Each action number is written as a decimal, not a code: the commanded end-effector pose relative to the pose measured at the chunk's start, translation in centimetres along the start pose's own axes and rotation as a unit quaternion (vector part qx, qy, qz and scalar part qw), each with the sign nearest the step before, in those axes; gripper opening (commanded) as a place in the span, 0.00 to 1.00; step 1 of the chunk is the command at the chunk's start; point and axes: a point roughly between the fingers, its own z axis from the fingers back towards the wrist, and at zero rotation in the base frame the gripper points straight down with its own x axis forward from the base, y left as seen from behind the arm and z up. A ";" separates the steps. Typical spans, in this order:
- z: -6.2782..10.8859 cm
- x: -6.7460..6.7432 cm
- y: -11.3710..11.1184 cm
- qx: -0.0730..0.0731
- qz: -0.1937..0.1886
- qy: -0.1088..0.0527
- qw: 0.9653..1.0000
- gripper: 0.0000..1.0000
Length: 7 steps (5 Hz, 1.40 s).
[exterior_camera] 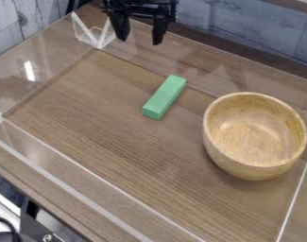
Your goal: Move green stick from inside the wooden bowl to the table next to it
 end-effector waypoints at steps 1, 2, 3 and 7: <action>1.9 1.1 -0.5 -0.016 -0.040 -0.019 0.999 1.00; 2.3 1.2 -0.7 -0.028 -0.080 -0.014 0.996 0.00; 2.0 1.1 -1.5 -0.022 -0.083 -0.006 0.996 1.00; 1.9 1.4 -0.1 -0.011 -0.057 0.021 0.998 1.00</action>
